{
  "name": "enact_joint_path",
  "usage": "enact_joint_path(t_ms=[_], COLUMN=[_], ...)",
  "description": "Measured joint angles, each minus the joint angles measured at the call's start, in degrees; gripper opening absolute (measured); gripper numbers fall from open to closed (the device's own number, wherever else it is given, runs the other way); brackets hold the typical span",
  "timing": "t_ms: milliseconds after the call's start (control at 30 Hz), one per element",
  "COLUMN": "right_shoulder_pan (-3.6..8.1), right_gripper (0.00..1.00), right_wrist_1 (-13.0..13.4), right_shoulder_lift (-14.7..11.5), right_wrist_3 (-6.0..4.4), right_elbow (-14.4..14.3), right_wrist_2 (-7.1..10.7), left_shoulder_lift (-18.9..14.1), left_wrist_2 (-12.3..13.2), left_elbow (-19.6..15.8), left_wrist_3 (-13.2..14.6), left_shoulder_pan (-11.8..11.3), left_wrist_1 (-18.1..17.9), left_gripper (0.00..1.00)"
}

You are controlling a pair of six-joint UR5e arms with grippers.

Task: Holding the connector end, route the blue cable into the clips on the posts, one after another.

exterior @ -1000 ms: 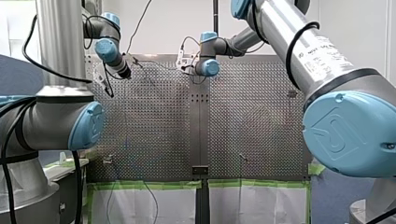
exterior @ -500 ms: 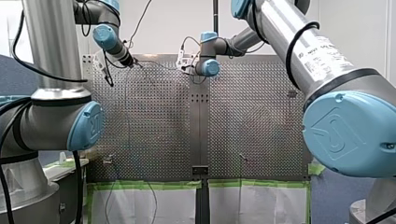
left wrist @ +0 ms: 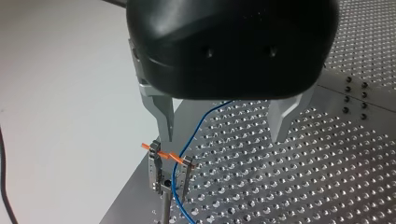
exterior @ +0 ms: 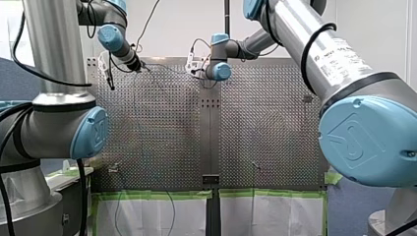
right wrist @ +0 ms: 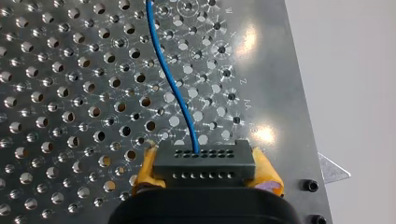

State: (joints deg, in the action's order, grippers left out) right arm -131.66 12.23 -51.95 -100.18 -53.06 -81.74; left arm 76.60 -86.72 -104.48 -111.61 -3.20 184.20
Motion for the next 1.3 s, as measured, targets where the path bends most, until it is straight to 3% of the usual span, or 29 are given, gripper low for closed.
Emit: enact_joint_path(t_ms=[433,600,1300], right_shoulder_pan=[-0.11,-0.12,0.19], right_gripper=[0.0,0.0,0.0], right_wrist_1=[0.06,0.03,0.0], right_shoulder_lift=[0.02,0.02,0.03], right_wrist_3=[-0.08,-0.11,0.14], right_elbow=[0.0,0.01,0.0], right_wrist_2=[0.01,0.14,1.29], left_shoulder_lift=[0.41,0.48,0.34], left_wrist_2=[5.54,6.06,5.41], left_elbow=[1.04,1.72,1.84], left_wrist_3=[7.16,9.47,7.88], left_shoulder_pan=[-0.92,-0.96,-0.57], left_wrist_1=[-4.07,-4.35,-4.27], left_gripper=[1.0,1.0,1.0])
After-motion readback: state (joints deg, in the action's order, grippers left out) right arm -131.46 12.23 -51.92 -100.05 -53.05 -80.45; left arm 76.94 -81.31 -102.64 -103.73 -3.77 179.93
